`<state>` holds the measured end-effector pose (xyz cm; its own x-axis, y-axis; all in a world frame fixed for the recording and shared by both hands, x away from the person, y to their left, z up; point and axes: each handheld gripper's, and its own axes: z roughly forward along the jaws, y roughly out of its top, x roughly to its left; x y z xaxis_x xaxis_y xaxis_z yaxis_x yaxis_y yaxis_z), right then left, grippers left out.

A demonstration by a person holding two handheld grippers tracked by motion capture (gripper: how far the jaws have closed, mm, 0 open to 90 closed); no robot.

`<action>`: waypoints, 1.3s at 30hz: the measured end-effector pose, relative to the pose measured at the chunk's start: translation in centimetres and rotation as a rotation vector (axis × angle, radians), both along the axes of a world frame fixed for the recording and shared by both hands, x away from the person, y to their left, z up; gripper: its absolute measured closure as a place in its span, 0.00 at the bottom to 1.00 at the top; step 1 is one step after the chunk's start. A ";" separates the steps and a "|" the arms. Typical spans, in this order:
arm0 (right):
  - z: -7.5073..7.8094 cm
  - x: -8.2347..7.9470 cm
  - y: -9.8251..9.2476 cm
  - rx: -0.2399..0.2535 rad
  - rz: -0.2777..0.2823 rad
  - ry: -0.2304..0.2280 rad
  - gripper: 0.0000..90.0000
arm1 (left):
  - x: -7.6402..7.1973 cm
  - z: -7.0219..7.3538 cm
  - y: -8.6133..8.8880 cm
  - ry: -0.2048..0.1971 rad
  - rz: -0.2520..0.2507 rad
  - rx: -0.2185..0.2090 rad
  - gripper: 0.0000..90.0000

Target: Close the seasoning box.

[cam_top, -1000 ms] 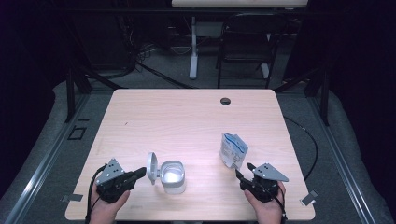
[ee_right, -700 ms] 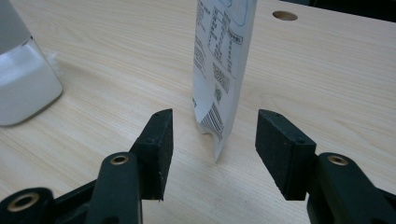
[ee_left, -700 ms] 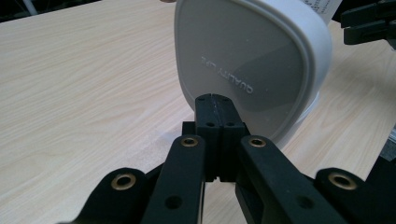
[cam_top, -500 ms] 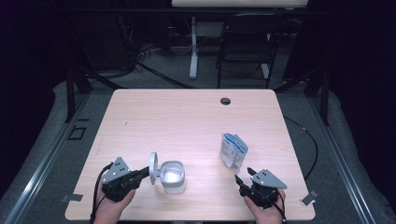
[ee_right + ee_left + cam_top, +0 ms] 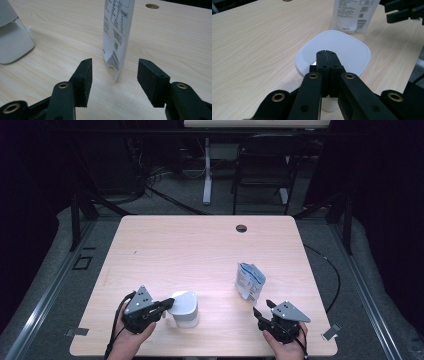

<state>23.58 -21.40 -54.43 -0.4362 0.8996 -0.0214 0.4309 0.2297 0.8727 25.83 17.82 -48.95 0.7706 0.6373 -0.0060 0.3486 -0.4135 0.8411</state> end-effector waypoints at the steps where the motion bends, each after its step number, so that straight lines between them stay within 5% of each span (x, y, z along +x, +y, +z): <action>1: 0.0 0.0 0.1 -0.002 0.000 0.000 0.51 | 0.0 0.0 -0.1 -0.004 -0.003 -0.004 1.00; 15: 0.4 -0.4 0.4 0.011 0.018 0.000 0.51 | 0.0 0.3 1.5 -0.013 0.044 -0.026 0.98; 27: 0.6 -1.3 0.7 -0.001 0.042 -0.003 0.51 | -0.3 -0.2 4.5 -0.024 0.170 -0.065 0.62; 39: -0.1 -2.2 -0.2 -0.001 0.021 -0.008 0.50 | -1.2 -3.5 8.4 0.023 0.268 -0.067 0.51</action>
